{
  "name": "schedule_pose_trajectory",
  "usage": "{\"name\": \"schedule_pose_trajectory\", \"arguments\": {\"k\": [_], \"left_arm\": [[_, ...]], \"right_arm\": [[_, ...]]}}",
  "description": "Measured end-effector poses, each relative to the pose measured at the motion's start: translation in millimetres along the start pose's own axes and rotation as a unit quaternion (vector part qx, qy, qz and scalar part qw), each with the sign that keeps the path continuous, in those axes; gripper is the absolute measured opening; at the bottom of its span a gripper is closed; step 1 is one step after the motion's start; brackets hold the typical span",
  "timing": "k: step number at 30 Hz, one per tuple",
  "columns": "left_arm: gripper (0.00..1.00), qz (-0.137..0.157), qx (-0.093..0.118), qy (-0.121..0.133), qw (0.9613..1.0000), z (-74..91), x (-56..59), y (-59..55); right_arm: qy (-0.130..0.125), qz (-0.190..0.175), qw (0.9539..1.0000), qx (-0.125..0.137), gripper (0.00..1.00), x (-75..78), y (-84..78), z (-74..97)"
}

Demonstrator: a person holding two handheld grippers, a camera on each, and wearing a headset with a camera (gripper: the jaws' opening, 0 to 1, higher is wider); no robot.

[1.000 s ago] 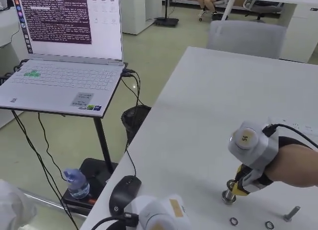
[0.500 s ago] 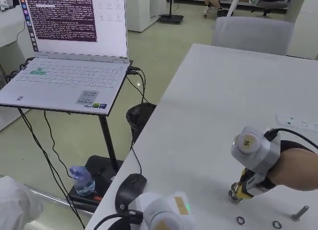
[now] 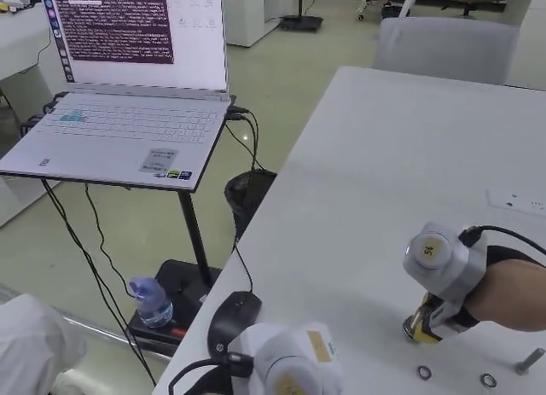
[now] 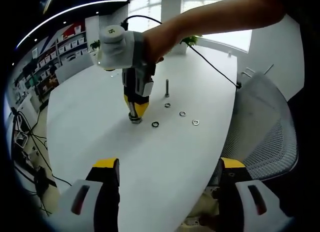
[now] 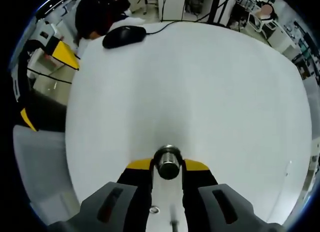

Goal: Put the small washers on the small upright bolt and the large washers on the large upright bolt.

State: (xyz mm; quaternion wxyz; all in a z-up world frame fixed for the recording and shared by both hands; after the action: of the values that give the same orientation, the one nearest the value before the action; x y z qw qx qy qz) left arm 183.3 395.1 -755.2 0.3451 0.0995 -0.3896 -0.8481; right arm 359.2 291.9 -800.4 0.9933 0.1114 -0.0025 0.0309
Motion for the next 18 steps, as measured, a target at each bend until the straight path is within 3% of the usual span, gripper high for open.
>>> {"name": "schedule_pose_trajectory", "arguments": {"k": [18], "left_arm": [[0.78,0.003,-0.006,-0.004,1.0,-0.2,0.7,-1.9]], "right_arm": [[-0.006,0.001,1.0,-0.002,0.22,1.5,0.7,-5.4]]}}
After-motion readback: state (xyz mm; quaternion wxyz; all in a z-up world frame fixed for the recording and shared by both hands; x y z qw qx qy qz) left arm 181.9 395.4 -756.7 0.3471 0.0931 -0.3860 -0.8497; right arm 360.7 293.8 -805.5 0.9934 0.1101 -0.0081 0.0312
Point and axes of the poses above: the centre of the closed fingertips' face, and the gripper's own axes: z roughly backward along the fingers, x roughly to its right, y roughly out of its top, the point moved 6 cm from there along z, roughly backward along the fingers, and after that the axes turned 5 degrees about z, right-handed, at the moved point
